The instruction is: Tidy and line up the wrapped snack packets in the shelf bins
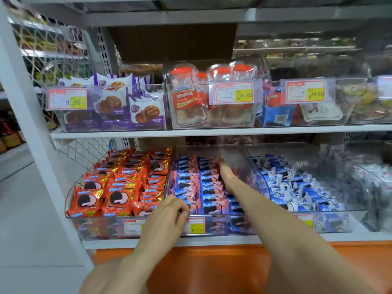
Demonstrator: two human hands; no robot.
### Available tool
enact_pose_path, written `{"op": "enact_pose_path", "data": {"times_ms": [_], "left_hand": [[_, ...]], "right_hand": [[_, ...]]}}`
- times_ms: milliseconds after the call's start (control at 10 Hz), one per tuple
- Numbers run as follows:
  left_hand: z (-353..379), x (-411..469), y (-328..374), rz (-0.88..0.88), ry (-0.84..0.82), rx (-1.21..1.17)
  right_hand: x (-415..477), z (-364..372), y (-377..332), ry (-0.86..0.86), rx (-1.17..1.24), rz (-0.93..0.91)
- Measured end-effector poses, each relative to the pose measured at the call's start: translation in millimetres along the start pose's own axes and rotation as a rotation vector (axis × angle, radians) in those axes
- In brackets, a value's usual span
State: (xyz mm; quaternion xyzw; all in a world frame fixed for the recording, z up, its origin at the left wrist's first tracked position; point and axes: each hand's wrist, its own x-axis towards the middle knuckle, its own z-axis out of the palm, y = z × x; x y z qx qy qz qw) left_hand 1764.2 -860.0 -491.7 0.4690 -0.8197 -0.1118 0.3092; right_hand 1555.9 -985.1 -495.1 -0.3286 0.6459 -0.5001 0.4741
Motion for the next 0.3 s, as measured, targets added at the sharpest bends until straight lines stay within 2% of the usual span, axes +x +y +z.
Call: {"op": "enact_pose_path", "data": {"times_ms": [100, 200, 300], "left_hand": [[-2, 1, 2, 0.012, -0.007, -0.018], [0, 2, 9, 0.02, -0.027, -0.065], [-14, -8, 24, 0.036, 0.022, -0.233]], "right_hand": [[-18, -9, -8, 0.187, -0.15, -0.117], [-70, -13, -14, 0.2, -0.217, -0.336], [-160, -38, -3, 0.012, -0.207, -0.558]]}}
